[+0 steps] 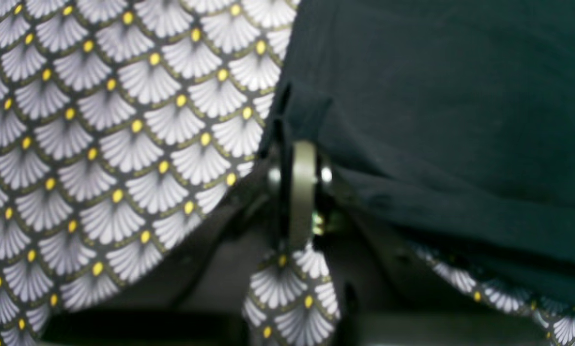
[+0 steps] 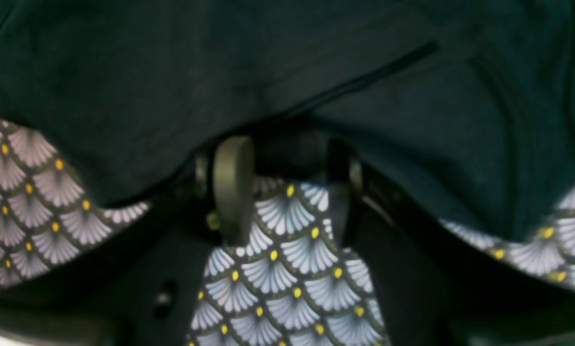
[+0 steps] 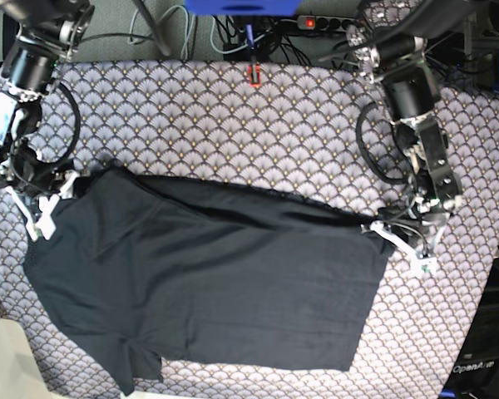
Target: Fold the T-shirt properly
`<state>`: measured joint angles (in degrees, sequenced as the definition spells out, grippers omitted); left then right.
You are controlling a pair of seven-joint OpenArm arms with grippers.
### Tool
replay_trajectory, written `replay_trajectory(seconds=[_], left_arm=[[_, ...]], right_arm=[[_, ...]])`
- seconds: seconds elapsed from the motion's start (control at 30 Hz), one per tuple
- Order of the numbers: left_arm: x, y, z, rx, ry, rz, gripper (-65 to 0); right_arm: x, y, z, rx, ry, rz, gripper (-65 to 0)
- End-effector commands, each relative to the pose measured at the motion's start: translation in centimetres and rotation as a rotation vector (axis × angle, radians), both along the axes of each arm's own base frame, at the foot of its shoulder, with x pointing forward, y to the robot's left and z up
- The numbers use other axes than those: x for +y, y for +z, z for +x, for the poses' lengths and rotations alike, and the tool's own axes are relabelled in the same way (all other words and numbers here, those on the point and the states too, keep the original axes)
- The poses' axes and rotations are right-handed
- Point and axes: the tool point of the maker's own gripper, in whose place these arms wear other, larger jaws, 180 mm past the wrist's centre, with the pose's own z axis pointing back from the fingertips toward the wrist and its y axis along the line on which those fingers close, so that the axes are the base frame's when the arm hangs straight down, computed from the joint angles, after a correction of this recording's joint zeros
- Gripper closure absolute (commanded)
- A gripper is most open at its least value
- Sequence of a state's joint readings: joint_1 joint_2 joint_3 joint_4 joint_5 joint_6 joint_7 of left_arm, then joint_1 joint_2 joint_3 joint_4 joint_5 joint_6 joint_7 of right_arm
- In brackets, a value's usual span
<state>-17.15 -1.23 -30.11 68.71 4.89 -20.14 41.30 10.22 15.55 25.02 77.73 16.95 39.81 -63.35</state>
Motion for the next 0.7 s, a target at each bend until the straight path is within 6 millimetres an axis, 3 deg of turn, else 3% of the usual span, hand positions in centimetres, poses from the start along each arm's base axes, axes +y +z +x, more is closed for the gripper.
replay_trajectory(seconds=[0.0,0.17,0.5,0.67], left_arm=[[0.3,2.0,1.5,-0.065,-0.001,0.007,0.0],[0.3,2.0,1.5,-0.065,-0.001,0.007,0.0],[0.4,1.6,1.1,-0.056,-0.001,0.008,0.0],[0.4,1.6,1.0,-0.055,-0.001,0.008,0.0]], right_arm=[[-0.5,3.1,2.0,-0.106,0.008,-0.021,-27.2],[0.0,4.2,1.9,-0.104,0.023,-0.051,-27.2],[0.9,3.3,1.3,-0.089,0.012,-0.018,-27.2],[2.5,3.2,1.5,-0.105,0.021,0.042,-27.2]])
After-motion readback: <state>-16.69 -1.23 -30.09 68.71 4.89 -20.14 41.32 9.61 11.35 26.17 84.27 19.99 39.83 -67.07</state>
